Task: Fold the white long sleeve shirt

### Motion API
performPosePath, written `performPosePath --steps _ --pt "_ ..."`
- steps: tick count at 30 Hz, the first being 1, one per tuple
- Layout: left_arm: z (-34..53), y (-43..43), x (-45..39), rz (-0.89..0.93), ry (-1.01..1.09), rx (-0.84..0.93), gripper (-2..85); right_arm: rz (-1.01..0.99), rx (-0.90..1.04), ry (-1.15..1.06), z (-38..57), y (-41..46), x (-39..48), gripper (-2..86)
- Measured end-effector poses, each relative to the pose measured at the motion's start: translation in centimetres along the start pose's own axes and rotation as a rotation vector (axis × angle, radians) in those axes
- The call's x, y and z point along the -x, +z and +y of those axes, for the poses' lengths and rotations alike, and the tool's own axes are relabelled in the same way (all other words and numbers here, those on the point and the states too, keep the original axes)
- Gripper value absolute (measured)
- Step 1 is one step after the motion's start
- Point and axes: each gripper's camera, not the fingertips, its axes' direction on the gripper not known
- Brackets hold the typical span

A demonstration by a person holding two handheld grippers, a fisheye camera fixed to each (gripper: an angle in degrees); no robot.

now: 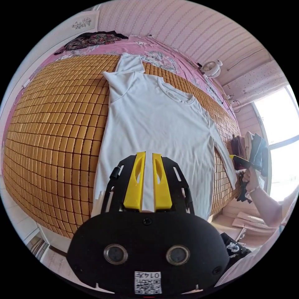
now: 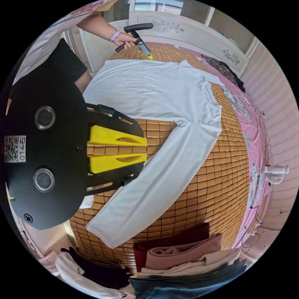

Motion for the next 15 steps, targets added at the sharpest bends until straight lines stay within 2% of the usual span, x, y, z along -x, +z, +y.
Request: performPosePath --steps 9,15 --pt "1.4 -7.2 3.9 -0.116 -0.053 -0.044 5.5 -0.151 -0.011 -0.530 -17.9 11.4 27.1 4.4" --pt "1.4 -8.8 4.5 -0.072 -0.128 -0.027 2.3 -0.128 0.015 -0.558 -28.4 20.7 42.2 7.0"
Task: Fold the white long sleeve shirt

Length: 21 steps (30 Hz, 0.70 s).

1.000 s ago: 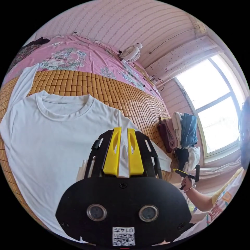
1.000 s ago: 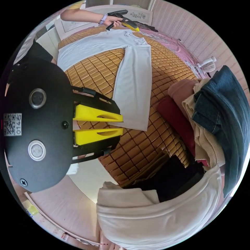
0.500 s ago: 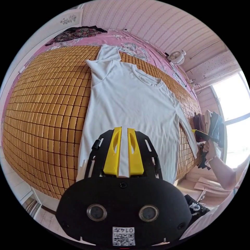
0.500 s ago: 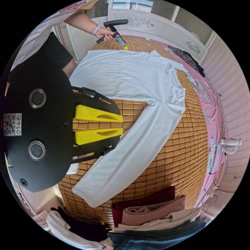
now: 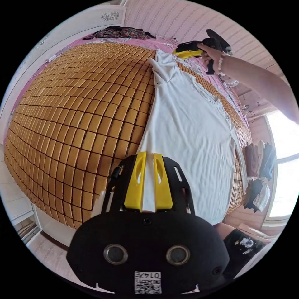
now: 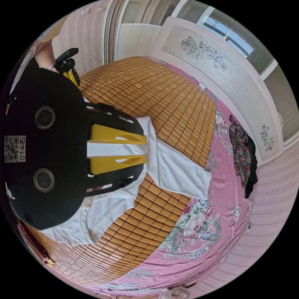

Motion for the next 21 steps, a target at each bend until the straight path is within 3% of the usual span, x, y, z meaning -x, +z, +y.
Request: performPosePath --steps 8,12,17,19,21 --pt "-2.7 -4.5 -0.9 0.101 0.012 0.014 -0.7 0.132 0.122 0.137 -8.3 13.1 2.4 7.9" --pt "-3.4 -6.6 -1.8 0.112 0.023 0.004 0.2 0.236 0.144 0.097 -8.6 16.5 3.8 0.8" --pt "-3.6 -11.3 -2.2 0.124 -0.009 -0.028 2.5 -0.029 0.101 -0.208 -8.1 15.6 9.9 0.0" --pt "-3.2 -13.6 -2.1 0.133 -0.024 -0.051 2.5 -0.270 0.095 -0.531 -5.4 13.3 15.9 0.7" --pt "-2.7 -15.7 -1.8 0.139 -0.037 -0.060 2.5 -0.373 0.116 -0.766 -2.1 11.7 19.5 2.2"
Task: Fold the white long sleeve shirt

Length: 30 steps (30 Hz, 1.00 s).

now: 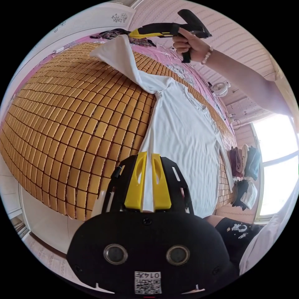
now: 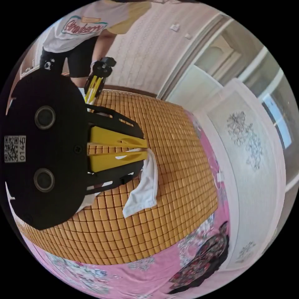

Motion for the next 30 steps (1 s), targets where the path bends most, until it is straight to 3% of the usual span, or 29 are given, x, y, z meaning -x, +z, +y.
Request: performPosePath --steps 3,9,17,21,23,27,30 --pt "0.9 -3.0 0.5 0.005 -0.040 0.005 2.8 -0.018 0.088 -0.138 2.0 1.5 3.8 5.7" --pt "0.6 -9.3 4.2 -0.038 -0.151 -0.062 3.3 0.136 0.259 0.097 8.4 5.4 0.6 5.6" --pt "-8.0 -18.2 17.6 -0.275 -0.390 -0.305 4.8 0.118 0.217 0.253 12.2 6.3 0.4 5.3" --pt "-10.8 -17.1 21.7 -0.278 -0.473 -0.226 5.4 0.080 0.201 0.245 12.2 7.1 2.1 5.3" --pt "-12.0 -14.8 22.7 -0.311 -0.494 -0.103 2.6 0.061 0.192 0.251 12.3 7.6 2.9 5.3" --pt "-13.1 -14.6 21.2 -0.297 -0.430 -0.106 -0.6 0.000 0.122 0.328 13.9 8.0 4.4 4.3" --pt "-13.8 -16.6 20.1 -0.355 -0.438 -0.205 -0.9 -0.043 0.097 0.392 15.8 8.0 5.6 3.2"
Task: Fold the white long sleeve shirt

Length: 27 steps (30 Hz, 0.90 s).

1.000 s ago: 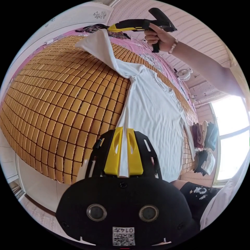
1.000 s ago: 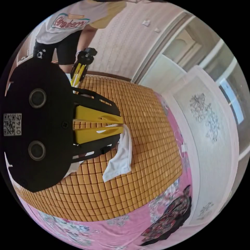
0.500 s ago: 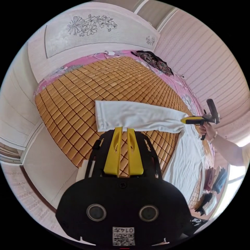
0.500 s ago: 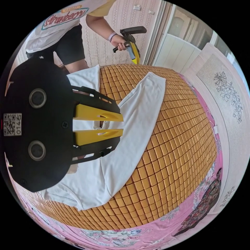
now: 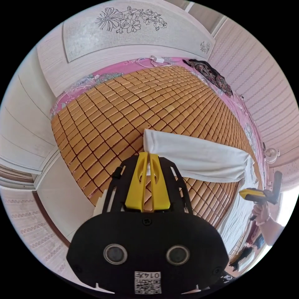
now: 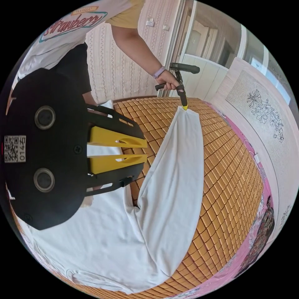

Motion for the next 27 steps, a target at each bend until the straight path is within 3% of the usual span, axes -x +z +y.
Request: performPosePath --steps 4,9,12,17,22,27 --pt "-0.6 2.4 0.1 0.041 -0.077 0.039 -0.6 -0.069 -0.014 0.085 3.4 -1.0 0.2 2.8" --pt "1.7 -0.8 -1.4 0.022 -0.167 -0.042 -0.9 -0.012 -0.010 0.199 9.6 -3.8 0.5 3.1" --pt "5.5 -3.9 -6.6 0.041 -0.045 -0.053 -0.9 0.065 0.029 0.314 15.4 -5.5 0.6 3.6" --pt "16.1 -3.0 -20.8 0.221 0.227 0.215 0.2 0.172 0.172 0.524 25.8 -6.2 2.1 5.4" --pt "24.4 -0.5 -31.6 0.246 0.435 0.350 1.1 0.192 0.223 0.694 34.4 -6.5 5.1 5.7" --pt "30.1 1.1 -38.7 0.093 0.633 0.427 0.3 0.369 0.232 0.549 35.6 -6.0 10.3 5.1"
